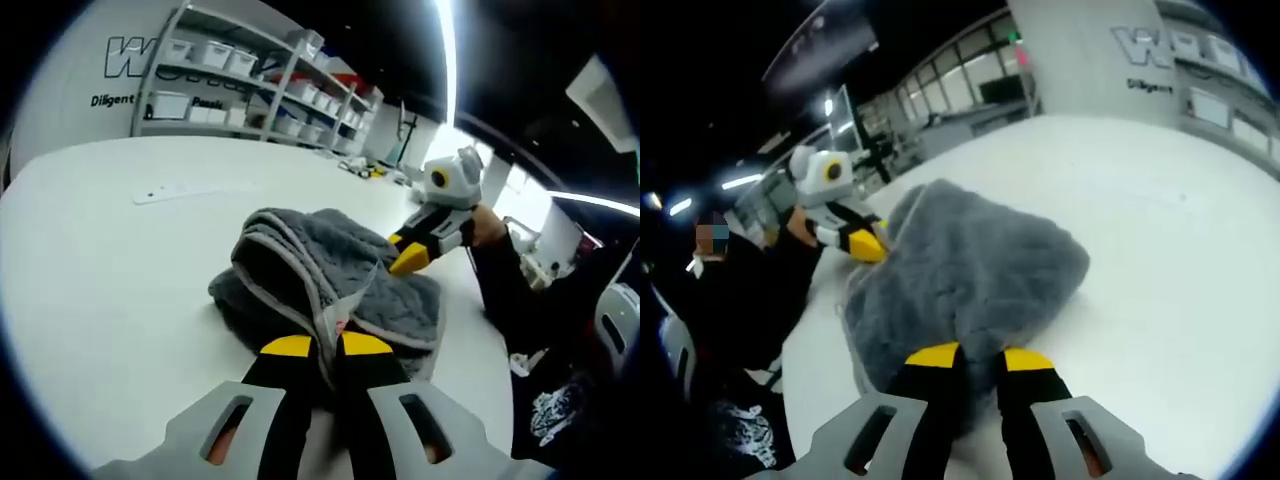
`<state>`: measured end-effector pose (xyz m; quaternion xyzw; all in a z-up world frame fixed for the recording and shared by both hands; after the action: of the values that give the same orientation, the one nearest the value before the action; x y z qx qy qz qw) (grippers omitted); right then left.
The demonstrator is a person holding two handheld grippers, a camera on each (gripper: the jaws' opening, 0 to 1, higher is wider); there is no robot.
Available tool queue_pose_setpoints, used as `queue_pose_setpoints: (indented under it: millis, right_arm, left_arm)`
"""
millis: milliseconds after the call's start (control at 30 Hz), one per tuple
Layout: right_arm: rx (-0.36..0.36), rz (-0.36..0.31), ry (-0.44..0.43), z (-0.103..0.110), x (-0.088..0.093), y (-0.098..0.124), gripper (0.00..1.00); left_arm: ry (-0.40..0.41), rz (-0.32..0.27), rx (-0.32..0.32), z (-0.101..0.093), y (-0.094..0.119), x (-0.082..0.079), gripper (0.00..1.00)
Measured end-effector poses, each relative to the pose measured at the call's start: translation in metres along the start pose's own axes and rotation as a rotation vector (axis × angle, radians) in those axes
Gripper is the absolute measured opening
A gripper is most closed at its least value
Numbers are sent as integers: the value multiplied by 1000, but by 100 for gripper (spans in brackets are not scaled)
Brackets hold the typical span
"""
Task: Open the folded towel by lifting each exposed corner and separating the folded layers until the towel lies flat within the target outline without major curled edges
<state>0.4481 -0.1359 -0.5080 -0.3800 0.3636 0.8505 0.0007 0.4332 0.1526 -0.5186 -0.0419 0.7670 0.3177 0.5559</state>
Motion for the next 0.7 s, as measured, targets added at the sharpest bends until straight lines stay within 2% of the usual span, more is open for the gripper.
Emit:
queue_pose_setpoints:
  millis: [300,400,700]
  right_arm:
    - [-4,14,3,-6,-8,1,11]
    - [-2,16,7,0,-2,1,11]
    - [-11,12,-1,-2,-2,0,11]
  left_arm:
    - [5,4,2,6,2,0,5]
    - [5,3,0,6,1,0,5]
    - [-4,6,-1,5,2,-1,5]
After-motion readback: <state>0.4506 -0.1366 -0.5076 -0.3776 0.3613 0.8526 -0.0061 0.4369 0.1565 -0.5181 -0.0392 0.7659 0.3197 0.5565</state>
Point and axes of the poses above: the point that each gripper's makers call its tool centre point, and the gripper's own axes: y roughly backward along the fingers, z roughly to its left, x roughly out of its underside, the point moved 10 cm from there along y, roughly backward along the fingers, and after that the axes turned 12 degrees about -y, right-handed, at the moved point
